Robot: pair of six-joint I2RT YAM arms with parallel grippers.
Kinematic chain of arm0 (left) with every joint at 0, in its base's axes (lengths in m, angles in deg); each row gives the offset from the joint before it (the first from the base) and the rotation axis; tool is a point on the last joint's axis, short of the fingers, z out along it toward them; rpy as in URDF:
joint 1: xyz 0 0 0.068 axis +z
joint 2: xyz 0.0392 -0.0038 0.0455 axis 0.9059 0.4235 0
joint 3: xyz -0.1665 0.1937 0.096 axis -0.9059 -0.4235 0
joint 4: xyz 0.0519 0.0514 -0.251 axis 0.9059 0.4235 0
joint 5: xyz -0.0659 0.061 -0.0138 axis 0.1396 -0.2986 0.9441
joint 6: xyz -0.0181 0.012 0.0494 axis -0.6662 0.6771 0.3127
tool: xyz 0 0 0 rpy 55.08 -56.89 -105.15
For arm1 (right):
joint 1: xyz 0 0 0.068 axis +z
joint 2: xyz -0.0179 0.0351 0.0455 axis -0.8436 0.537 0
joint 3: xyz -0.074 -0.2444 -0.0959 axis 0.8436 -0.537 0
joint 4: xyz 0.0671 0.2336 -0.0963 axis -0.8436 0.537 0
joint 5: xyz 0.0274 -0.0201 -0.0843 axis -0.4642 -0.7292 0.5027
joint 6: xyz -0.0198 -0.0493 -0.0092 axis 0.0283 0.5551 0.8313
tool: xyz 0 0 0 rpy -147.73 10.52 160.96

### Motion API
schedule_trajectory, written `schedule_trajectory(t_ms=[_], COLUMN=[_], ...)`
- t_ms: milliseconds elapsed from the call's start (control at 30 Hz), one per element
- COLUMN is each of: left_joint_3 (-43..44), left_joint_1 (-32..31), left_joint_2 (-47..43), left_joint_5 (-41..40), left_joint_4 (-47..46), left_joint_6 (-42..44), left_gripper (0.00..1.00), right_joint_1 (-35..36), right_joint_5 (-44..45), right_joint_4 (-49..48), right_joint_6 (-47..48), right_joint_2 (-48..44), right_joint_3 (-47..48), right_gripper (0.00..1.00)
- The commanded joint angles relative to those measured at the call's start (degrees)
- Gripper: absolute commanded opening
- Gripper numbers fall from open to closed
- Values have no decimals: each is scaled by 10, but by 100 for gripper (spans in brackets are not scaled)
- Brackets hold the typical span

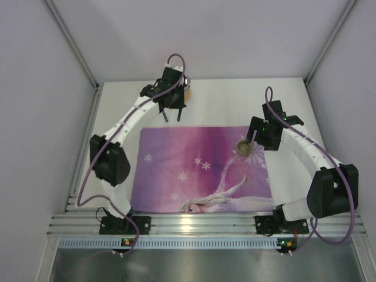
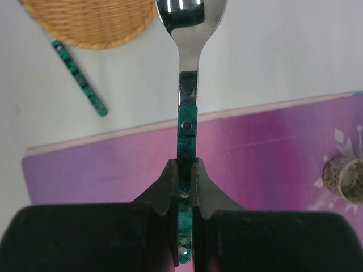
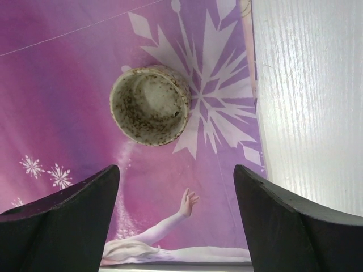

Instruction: Set the dinner table for one person

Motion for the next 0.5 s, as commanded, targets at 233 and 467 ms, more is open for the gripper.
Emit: schedule_trajectory(t_ms=[233,467], left_joint_3=[-478,-448], left_joint_1=[-45,-221], left_joint_2=[-355,-306], left_joint_5=[56,-8], left_joint_4=[-87,-139], left_joint_6=[-180,-360], left_gripper=[0,0], right_joint_1=[3,3], right_joint_5=[-27,-31], right_joint_4=[2,23], right_joint_6=[1,-40], right_joint_2=[-31,-82], right_joint_3=[39,39], right_gripper=[87,92])
